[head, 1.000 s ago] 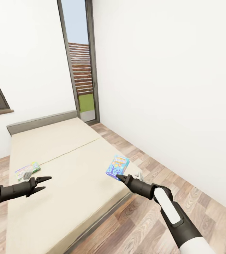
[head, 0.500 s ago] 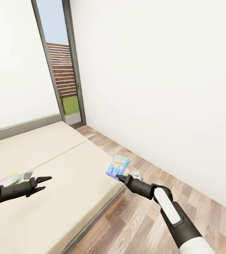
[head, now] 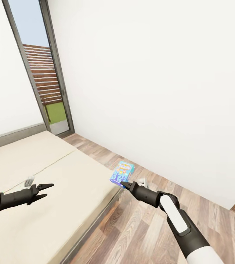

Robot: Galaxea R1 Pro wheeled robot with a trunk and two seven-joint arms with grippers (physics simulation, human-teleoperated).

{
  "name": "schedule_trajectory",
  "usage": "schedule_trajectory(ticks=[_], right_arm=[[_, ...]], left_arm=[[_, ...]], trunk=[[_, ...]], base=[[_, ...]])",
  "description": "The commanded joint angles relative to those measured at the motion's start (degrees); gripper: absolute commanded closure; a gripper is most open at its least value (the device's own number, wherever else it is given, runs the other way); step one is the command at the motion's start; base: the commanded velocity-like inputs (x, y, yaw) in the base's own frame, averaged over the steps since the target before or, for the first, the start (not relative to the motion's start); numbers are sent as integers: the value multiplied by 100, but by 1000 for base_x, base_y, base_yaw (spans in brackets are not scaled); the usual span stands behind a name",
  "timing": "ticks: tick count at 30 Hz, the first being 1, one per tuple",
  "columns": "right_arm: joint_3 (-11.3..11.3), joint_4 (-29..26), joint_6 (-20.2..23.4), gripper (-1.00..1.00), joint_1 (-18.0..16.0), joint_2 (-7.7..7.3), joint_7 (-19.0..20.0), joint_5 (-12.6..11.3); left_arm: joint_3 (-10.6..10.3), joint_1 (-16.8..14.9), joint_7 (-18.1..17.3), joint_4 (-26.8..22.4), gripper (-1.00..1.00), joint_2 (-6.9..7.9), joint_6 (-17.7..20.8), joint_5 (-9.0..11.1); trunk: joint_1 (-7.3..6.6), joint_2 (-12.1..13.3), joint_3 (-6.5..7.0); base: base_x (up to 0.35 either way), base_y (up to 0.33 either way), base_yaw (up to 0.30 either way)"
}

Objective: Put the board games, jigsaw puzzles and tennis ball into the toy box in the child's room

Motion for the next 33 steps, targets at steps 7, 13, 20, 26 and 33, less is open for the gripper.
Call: schedule_trajectory(ticks=[7, 13, 20, 26, 33], right_arm=[[5, 1, 8, 100, -7, -2, 22, -3], [5, -5, 8, 100, -7, -2, 22, -5], [5, -6, 8, 100, -7, -2, 22, -6], [5, -6, 8, 100, -7, -2, 22, -3], [5, -6, 8, 100, -7, -2, 22, -3]], left_arm=[[8, -2, -10, 0, -100, 0, 52, 6], [8, -2, -10, -2, -100, -5, 52, 5], [7, -2, -10, 0, -100, -4, 52, 5], [7, -2, -8, 1, -100, -3, 52, 5], [5, -2, -4, -1, -100, -2, 50, 5]], trunk=[[-153, 275, 136], [-285, 516, 260], [-438, 797, 404], [-570, 1037, 527], [-724, 1318, 671]], base=[[0, 0, -281], [0, 0, -281], [0, 0, -281], [0, 0, -281], [0, 0, -281]])
